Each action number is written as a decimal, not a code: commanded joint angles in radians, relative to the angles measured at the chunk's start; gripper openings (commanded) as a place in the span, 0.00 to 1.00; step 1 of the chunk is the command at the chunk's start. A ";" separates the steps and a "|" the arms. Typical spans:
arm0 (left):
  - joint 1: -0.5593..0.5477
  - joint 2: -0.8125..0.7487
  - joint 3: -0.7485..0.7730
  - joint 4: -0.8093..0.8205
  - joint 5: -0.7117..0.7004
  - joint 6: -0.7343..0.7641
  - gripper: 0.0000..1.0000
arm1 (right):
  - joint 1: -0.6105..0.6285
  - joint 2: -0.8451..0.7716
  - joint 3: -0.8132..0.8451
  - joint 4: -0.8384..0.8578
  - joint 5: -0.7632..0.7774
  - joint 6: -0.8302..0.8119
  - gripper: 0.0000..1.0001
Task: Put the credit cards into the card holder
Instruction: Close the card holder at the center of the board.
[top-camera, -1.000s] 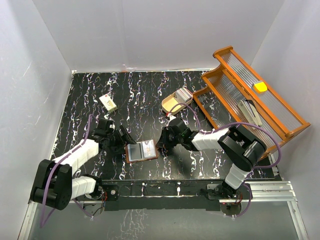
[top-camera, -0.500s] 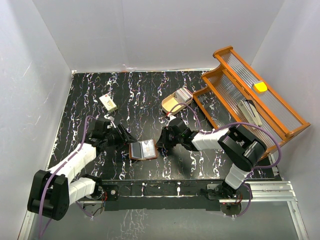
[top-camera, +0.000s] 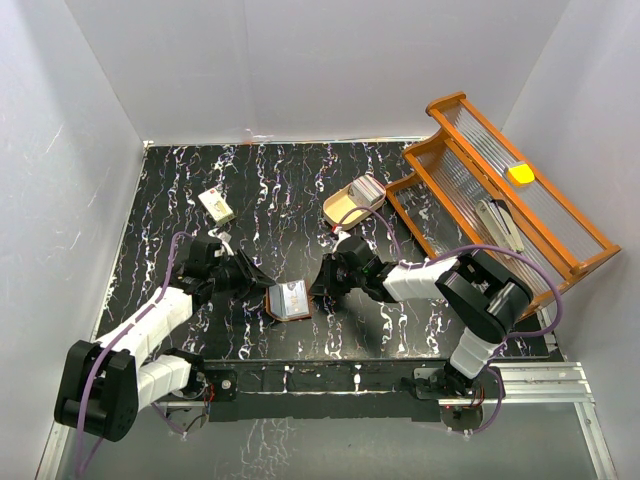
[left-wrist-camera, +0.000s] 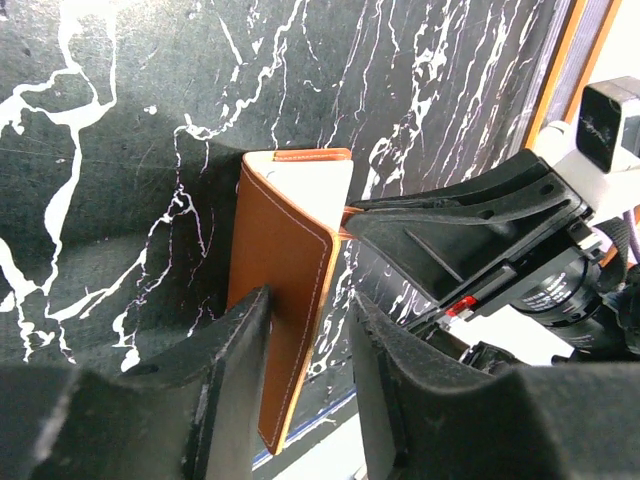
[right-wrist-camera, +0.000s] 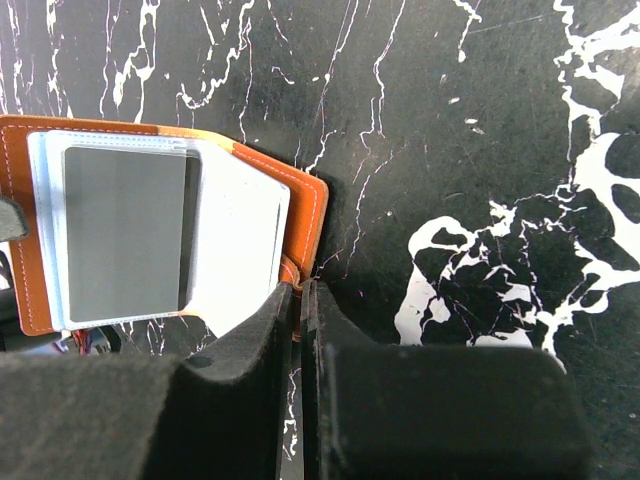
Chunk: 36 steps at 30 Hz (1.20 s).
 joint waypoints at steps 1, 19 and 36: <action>-0.004 -0.011 0.012 -0.047 -0.009 0.027 0.32 | 0.007 -0.029 0.002 0.060 -0.019 0.002 0.00; -0.004 0.022 0.074 -0.184 -0.098 0.167 0.00 | 0.019 -0.139 0.108 -0.240 0.044 -0.324 0.35; 0.051 0.218 0.324 -0.379 -0.118 0.395 0.00 | 0.024 -0.158 0.169 -0.253 -0.212 -1.138 0.42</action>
